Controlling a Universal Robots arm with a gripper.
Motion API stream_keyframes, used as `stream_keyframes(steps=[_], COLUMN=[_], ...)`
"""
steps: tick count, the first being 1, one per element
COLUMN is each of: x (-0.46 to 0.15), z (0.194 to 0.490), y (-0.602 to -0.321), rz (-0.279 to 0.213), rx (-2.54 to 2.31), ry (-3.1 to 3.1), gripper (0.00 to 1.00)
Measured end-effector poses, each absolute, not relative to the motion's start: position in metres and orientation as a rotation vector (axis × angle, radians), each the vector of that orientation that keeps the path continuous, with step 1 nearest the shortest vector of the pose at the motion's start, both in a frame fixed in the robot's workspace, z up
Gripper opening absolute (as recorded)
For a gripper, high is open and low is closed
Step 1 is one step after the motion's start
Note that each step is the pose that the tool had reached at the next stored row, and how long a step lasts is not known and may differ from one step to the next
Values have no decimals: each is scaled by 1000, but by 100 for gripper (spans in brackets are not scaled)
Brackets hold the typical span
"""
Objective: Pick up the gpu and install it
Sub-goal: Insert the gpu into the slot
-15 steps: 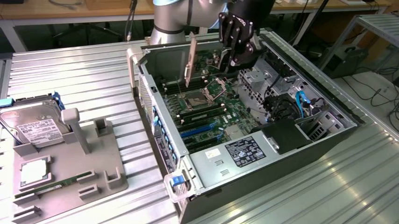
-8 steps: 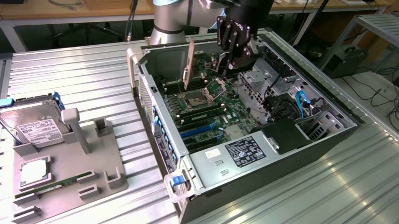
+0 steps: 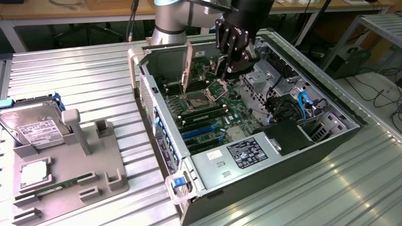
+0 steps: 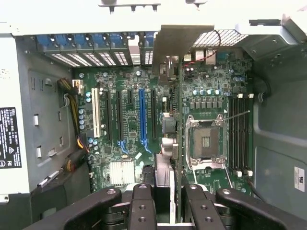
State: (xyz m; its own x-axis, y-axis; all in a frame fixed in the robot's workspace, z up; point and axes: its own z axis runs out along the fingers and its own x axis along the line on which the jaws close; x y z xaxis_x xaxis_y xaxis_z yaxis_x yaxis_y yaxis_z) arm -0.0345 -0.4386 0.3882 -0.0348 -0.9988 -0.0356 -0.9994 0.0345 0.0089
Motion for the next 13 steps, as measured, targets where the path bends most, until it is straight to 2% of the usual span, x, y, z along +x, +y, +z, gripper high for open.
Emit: stream_keyframes(steps=[13], x=[-41], z=[373], y=[-442], rz=[51], rx=[-2164], ry=[2248], gripper=[28])
